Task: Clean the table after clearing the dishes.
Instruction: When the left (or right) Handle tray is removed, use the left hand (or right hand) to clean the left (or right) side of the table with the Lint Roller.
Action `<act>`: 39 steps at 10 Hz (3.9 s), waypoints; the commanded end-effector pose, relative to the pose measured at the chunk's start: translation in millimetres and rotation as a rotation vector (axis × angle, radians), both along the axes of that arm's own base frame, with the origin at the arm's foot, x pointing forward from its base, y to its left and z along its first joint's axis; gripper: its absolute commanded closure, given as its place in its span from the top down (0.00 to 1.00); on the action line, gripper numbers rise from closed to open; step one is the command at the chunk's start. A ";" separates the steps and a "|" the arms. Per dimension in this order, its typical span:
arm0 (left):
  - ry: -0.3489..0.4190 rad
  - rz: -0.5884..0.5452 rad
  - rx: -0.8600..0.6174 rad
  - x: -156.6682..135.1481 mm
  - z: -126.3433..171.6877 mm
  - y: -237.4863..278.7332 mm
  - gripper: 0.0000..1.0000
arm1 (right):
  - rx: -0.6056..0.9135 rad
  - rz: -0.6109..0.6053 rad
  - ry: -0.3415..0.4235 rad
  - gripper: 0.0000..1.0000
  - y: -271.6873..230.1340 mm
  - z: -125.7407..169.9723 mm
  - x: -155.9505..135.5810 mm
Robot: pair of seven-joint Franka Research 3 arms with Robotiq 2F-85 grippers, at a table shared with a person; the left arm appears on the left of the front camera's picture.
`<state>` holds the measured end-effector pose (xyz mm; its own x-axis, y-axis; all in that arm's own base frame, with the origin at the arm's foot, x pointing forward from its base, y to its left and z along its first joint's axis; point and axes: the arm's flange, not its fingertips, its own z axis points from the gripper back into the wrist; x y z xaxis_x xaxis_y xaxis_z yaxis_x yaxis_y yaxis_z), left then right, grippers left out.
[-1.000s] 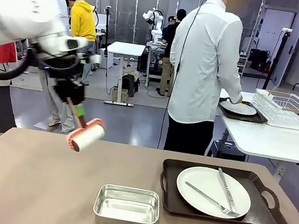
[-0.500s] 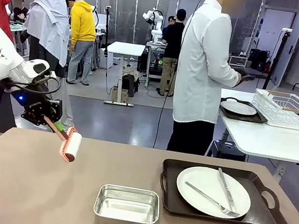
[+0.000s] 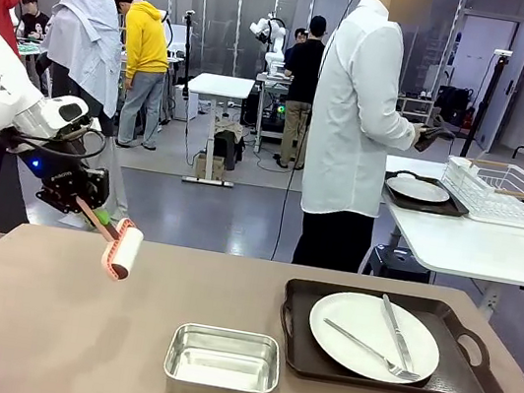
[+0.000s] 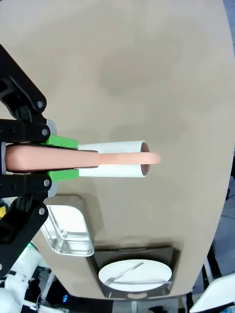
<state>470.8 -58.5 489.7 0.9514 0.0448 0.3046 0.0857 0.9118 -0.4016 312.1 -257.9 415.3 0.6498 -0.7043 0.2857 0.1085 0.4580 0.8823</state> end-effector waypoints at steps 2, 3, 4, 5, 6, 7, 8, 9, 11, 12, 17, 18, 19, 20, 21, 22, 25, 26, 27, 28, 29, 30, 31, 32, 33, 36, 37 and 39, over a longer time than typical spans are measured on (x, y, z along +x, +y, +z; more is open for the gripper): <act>0.055 -0.098 -0.106 29.4 -6.9 -12.4 0.21 | 0.007 0.000 -0.022 1.00 0.4 0.0 -1.0; 0.113 -0.121 -0.154 35.9 -20.0 -13.2 0.21 | 0.007 0.000 -0.022 1.00 0.4 0.0 -1.0; 0.136 -0.132 -0.166 39.2 -34.4 -11.2 0.21 | 0.007 0.000 -0.022 1.00 0.4 0.0 -1.0; 0.150 -0.152 -0.205 40.5 -47.4 -5.5 0.21 | 0.007 0.000 -0.022 1.00 0.4 0.0 -1.0; 0.188 -0.161 -0.265 41.4 -59.0 0.0 0.21 | 0.007 0.000 -0.022 1.00 0.4 0.0 -1.0; 0.200 -0.156 -0.306 45.0 -72.4 9.8 0.21 | 0.007 0.000 -0.022 1.00 0.4 0.0 -1.0; 0.217 -0.143 -0.358 45.9 -82.2 13.6 0.21 | 0.007 0.000 -0.022 1.00 0.4 0.0 -1.0; 0.217 -0.141 -0.392 46.1 -94.4 18.3 0.21 | 0.007 0.000 -0.022 1.00 0.4 0.0 -1.0; 0.210 -0.135 -0.404 44.5 -121.8 23.0 0.21 | 0.007 0.000 -0.022 1.00 0.4 0.0 -1.0; 0.195 -0.116 -0.410 47.3 -133.4 24.4 0.21 | 0.007 0.000 -0.022 1.00 0.4 0.0 -1.0; 0.267 -0.069 -0.410 61.6 -173.2 42.6 0.21 | 0.007 0.000 -0.022 1.00 0.4 0.0 -1.0; 0.280 -0.044 -0.389 65.5 -177.5 48.2 0.21 | 0.007 0.000 -0.022 1.00 0.4 0.0 -1.0; 0.304 -0.031 -0.377 68.4 -183.4 53.8 0.21 | 0.007 0.000 -0.022 1.00 0.4 0.0 -1.0; 0.306 -0.026 -0.374 68.8 -186.1 61.8 0.21 | 0.007 0.000 -0.022 1.00 0.4 0.0 -1.0; 0.288 -0.029 -0.379 67.9 -185.1 73.5 0.21 | 0.007 0.000 -0.022 1.00 0.4 0.0 -1.0; 0.275 -0.044 -0.381 65.2 -183.7 90.2 0.21 | 0.007 0.000 -0.022 1.00 0.4 0.0 -1.0; 0.291 -0.042 -0.335 53.6 -179.5 156.1 0.21 | 0.007 0.000 -0.022 1.00 0.4 0.0 -1.0; 0.286 -0.059 -0.300 48.9 -175.0 172.4 0.21 | 0.007 0.000 -0.022 1.00 0.4 0.0 -1.0; 0.267 -0.048 -0.275 44.0 -170.8 188.1 0.21 | 0.007 0.000 -0.022 1.00 0.4 0.0 -1.0; 0.256 -0.037 -0.248 43.3 -168.5 202.3 0.21 | 0.007 0.000 -0.022 1.00 0.4 0.0 -1.0; 0.248 -0.003 -0.193 41.6 -166.6 219.0 0.21 | 0.007 0.000 -0.022 1.00 0.4 0.0 -1.0; 0.251 0.021 -0.149 40.4 -165.0 231.5 0.21 | 0.007 0.000 -0.022 1.00 0.4 0.0 -1.0; 0.238 0.043 -0.103 38.6 -161.6 241.5 0.21 | 0.007 0.000 -0.022 1.00 0.4 0.0 -1.0; 0.236 0.056 -0.059 34.6 -157.3 249.3 0.21 | 0.007 0.000 -0.022 1.00 0.4 0.0 -1.0; 0.235 0.063 -0.026 29.4 -150.6 256.1 0.21 | 0.007 0.000 -0.022 1.00 0.4 0.0 -1.0; 0.200 0.069 0.036 9.0 -112.6 270.9 0.21 | 0.007 0.000 -0.022 1.00 0.4 0.0 -1.0; 0.185 0.050 0.018 -0.8 -94.4 268.5 0.21 | 0.007 0.000 -0.022 1.00 0.4 0.0 -1.0; 0.143 -0.049 -0.031 -36.0 -40.8 256.9 0.21 | 0.007 0.000 -0.022 1.00 0.4 0.0 -1.0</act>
